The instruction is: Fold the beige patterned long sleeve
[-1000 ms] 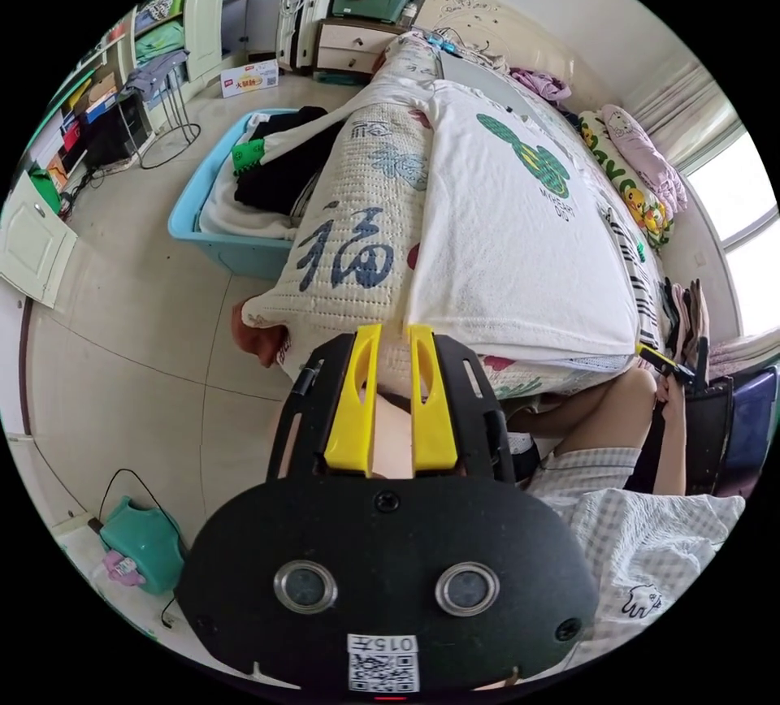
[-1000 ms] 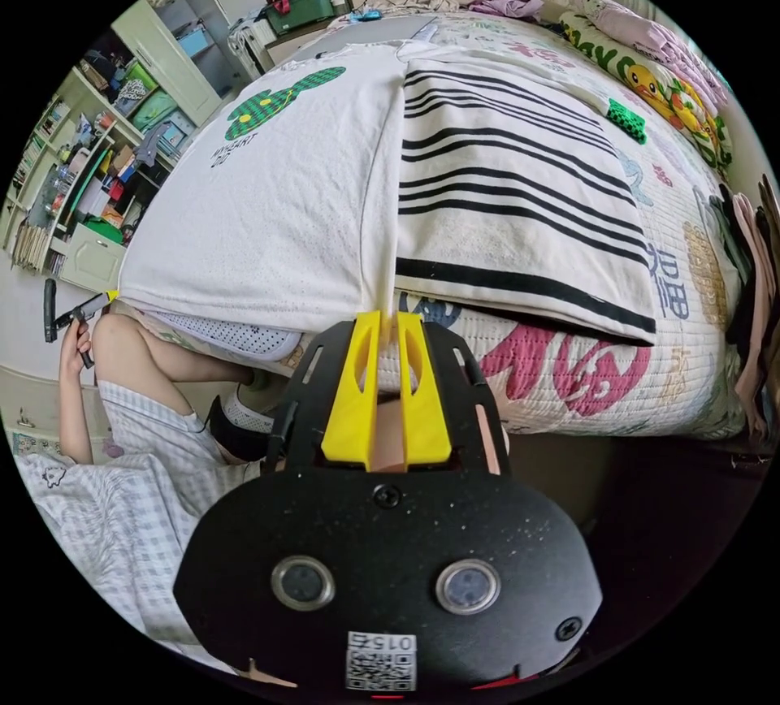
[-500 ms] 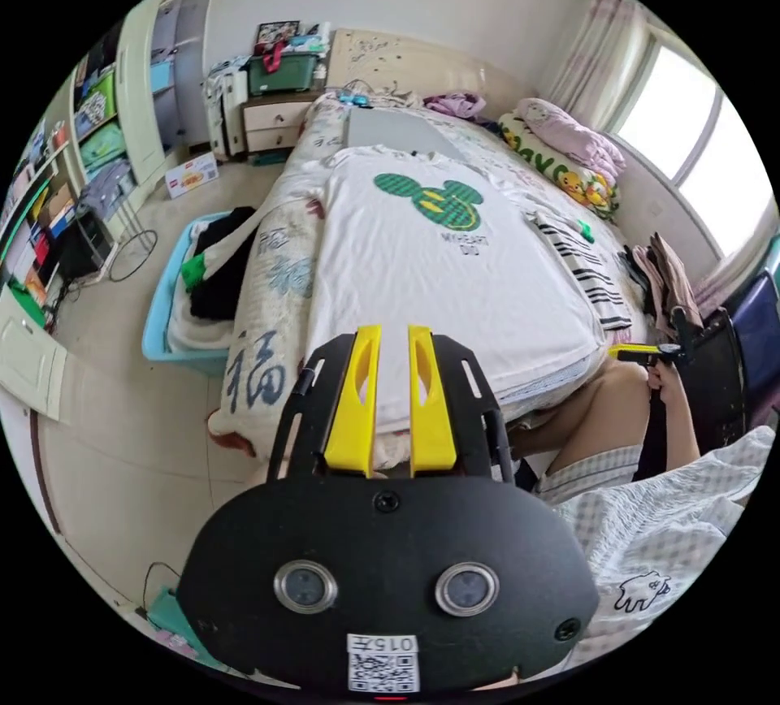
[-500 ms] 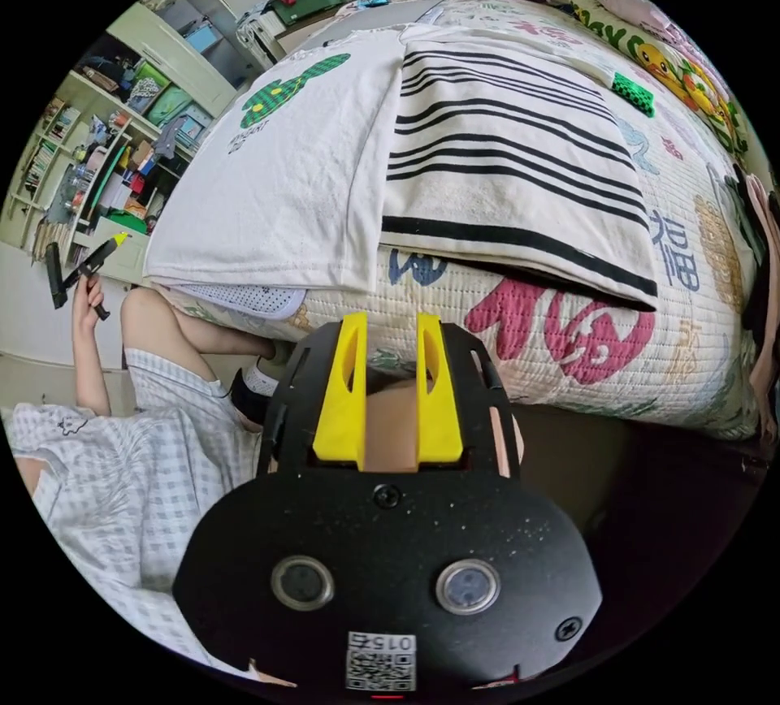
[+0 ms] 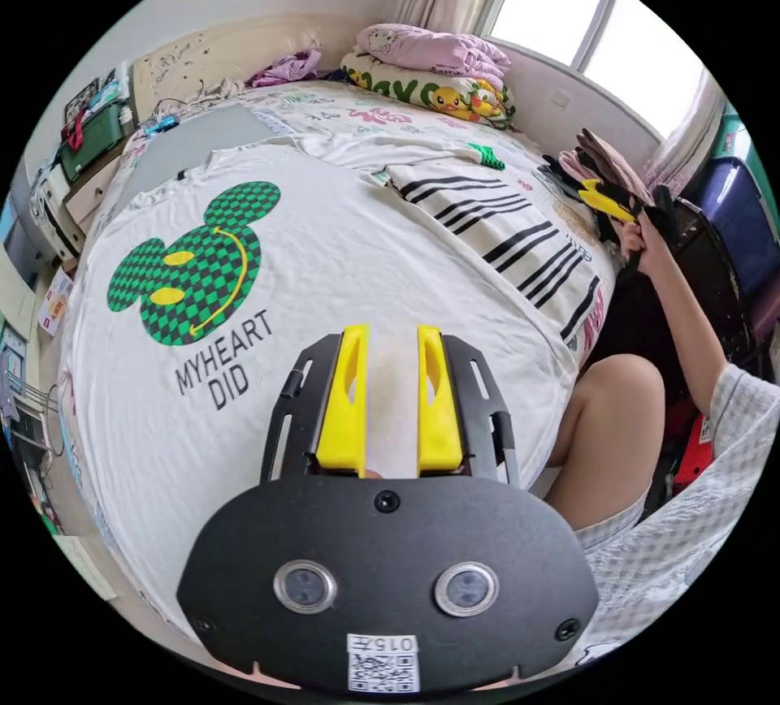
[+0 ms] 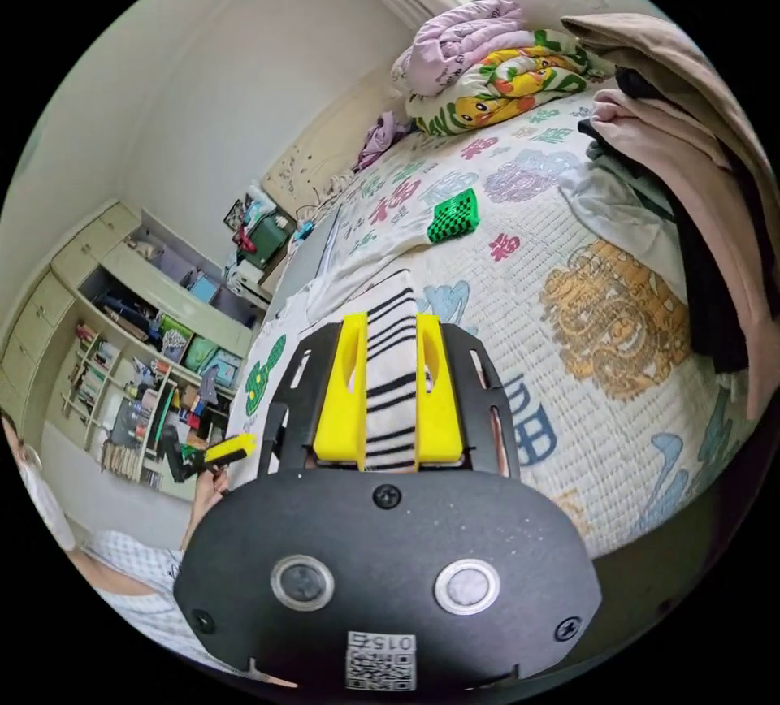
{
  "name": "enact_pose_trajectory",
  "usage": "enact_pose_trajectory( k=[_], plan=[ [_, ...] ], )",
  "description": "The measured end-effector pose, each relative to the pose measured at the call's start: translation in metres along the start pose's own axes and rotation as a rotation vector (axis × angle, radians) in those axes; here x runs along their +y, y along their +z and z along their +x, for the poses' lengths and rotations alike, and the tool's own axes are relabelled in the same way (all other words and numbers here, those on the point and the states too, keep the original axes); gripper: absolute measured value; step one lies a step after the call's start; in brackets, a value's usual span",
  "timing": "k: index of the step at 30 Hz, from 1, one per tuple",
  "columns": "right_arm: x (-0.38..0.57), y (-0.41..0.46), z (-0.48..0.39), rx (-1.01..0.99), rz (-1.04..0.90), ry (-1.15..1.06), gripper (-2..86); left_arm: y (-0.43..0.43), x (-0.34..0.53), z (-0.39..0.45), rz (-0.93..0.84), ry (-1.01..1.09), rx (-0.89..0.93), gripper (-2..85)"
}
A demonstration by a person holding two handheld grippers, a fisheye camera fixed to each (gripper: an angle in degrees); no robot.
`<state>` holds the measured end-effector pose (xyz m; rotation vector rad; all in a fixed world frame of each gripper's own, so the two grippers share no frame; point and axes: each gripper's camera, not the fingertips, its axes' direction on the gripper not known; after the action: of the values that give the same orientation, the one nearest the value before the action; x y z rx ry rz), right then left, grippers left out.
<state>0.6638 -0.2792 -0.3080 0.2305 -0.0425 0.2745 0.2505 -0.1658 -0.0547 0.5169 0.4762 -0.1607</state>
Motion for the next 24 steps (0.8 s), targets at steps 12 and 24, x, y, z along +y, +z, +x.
enact_pose_trajectory(
  k=[12,24],
  plan=[
    [-0.148,0.186,0.043,0.151,0.057,0.255,9.8,0.022,0.017,-0.001,0.018,0.058,-0.121,7.7],
    [-0.038,0.163,-0.11,0.061,0.199,-0.33,0.4,-0.061,0.046,-0.074,0.243,-0.012,-0.057,7.3]
  ],
)
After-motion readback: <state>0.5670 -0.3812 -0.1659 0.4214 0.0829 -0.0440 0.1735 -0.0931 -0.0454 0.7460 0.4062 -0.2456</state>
